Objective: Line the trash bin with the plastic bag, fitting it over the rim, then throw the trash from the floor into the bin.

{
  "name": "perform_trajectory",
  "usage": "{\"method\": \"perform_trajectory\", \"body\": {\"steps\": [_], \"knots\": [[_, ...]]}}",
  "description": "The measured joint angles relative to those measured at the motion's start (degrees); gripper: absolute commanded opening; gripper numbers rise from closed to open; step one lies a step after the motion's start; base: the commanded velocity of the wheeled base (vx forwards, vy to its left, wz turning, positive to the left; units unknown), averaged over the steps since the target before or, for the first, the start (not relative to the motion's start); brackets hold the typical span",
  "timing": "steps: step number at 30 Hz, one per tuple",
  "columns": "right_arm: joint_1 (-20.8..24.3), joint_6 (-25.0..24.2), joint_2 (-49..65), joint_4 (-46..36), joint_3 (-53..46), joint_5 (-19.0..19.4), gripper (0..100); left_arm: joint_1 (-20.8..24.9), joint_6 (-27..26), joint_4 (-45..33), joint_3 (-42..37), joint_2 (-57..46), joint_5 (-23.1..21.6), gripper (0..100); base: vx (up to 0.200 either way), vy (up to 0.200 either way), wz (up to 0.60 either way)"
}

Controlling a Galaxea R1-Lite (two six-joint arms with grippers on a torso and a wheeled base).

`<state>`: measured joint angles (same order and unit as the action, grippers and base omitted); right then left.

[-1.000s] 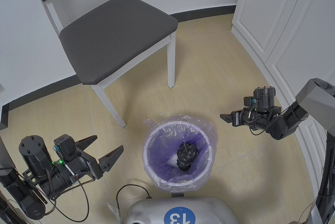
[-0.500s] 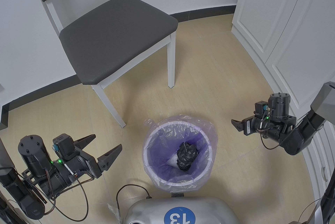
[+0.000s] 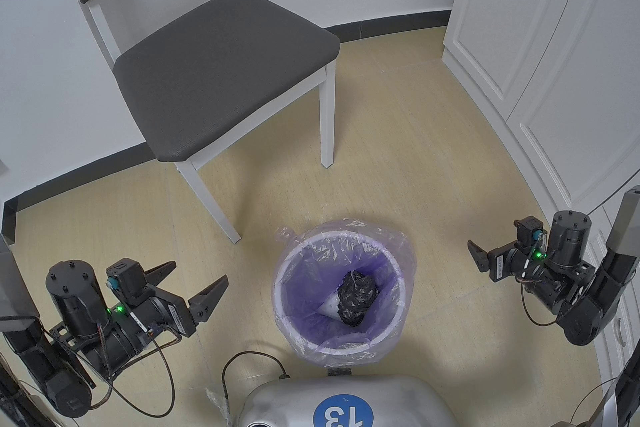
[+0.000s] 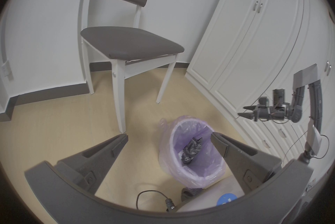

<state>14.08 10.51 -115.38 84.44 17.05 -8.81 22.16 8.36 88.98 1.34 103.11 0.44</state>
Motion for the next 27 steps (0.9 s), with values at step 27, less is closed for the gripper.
{"method": "perform_trajectory", "body": {"steps": [27], "knots": [[4.0,-14.6,-3.5,4.6,-10.1,-5.0,100,1.0,-10.4,-0.1,-0.3,-6.9,18.0,100,0.000,0.000,0.00]]}}
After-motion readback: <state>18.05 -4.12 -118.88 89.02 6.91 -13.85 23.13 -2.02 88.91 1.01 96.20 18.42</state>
